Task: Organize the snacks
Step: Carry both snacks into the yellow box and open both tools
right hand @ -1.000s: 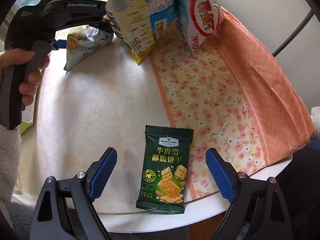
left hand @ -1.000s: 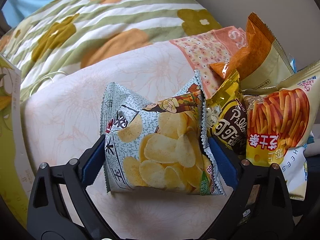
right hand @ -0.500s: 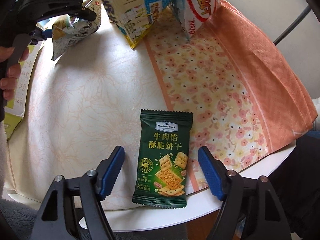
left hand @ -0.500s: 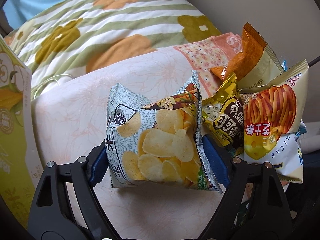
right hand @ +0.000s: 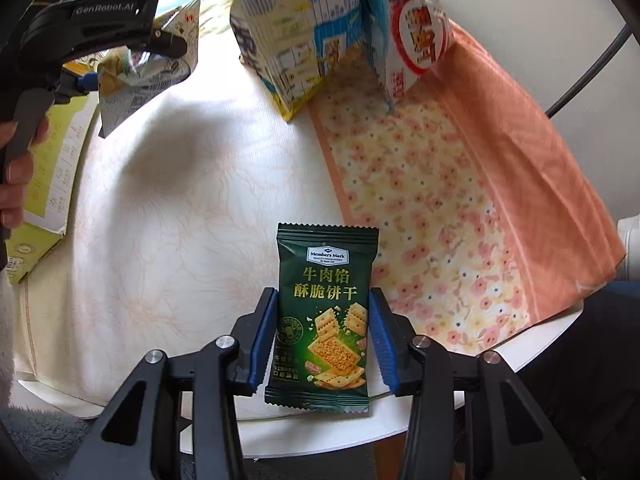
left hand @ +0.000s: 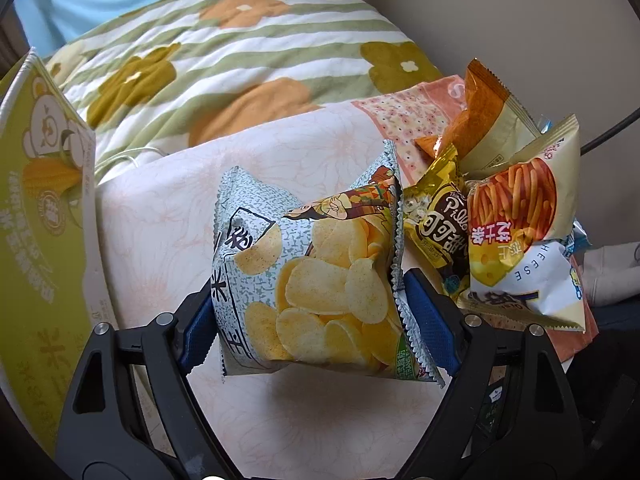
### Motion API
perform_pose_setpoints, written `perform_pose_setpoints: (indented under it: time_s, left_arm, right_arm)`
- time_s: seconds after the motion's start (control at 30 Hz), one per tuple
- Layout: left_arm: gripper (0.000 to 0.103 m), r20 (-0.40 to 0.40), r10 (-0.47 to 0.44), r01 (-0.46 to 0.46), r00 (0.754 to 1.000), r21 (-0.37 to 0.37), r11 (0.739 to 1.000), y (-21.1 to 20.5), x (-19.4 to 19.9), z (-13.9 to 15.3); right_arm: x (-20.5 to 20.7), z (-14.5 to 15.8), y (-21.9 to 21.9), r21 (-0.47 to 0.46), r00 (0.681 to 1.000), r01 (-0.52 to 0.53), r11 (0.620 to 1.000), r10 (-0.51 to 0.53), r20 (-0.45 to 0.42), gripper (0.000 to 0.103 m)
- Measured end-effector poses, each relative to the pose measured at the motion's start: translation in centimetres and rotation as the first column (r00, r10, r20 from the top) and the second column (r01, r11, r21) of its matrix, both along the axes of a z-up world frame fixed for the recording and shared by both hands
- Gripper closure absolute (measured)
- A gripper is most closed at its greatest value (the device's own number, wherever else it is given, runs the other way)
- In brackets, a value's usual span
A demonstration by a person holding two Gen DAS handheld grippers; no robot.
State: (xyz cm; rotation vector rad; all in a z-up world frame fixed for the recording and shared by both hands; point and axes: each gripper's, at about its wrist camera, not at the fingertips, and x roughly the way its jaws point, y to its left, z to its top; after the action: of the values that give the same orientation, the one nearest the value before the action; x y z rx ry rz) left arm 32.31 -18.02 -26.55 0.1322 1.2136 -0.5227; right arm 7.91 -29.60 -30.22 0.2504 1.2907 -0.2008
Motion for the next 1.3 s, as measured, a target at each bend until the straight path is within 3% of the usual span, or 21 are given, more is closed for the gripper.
perform_pose_setpoints:
  time_s: [0.4, 0.67, 0.83, 1.0, 1.17, 1.3]
  left_arm:
    - [0.019, 0.104, 0.041, -0.036, 0.994, -0.053, 0.998, 0.9, -2.7, 7.3]
    - [0.019, 0.204, 0.143, -0.121, 0.968, -0.12, 0.985, 3.4, -4.8, 13.3]
    - [0.02, 0.251, 0.257, -0.22, 0.933, -0.166, 0.961, 7.1, -6.7, 16.4]
    - [0.019, 0.31, 0.379, -0.34, 0.872, -0.175, 0.924, 12.2, -8.9, 18.7]
    - [0.019, 0.327, 0.484, -0.451, 0.811, -0.176, 0.875, 18.0, -10.1, 19.5]
    - [0.019, 0.319, 0.541, -0.515, 0.778, -0.169, 0.84, 22.7, -10.3, 19.2]
  right_arm:
    - [0.5, 6.9, -2.0, -0.034, 0.988, -0.061, 0.998, 0.065, 0.138, 0.062]
    - [3.6, 12.9, -2.7, -0.07, 0.947, -0.16, 0.985, 0.173, 0.27, 0.062]
    - [6.5, 15.6, -0.7, -0.081, 0.892, -0.274, 0.958, 0.285, 0.352, 0.062]
    - [8.7, 17.5, 2.7, -0.077, 0.807, -0.418, 0.905, 0.409, 0.425, 0.062]
    - [10.5, 19.2, 7.5, -0.08, 0.716, -0.546, 0.834, 0.514, 0.472, 0.062]
    - [11.7, 19.8, 11.7, -0.065, 0.669, -0.615, 0.786, 0.563, 0.484, 0.062]
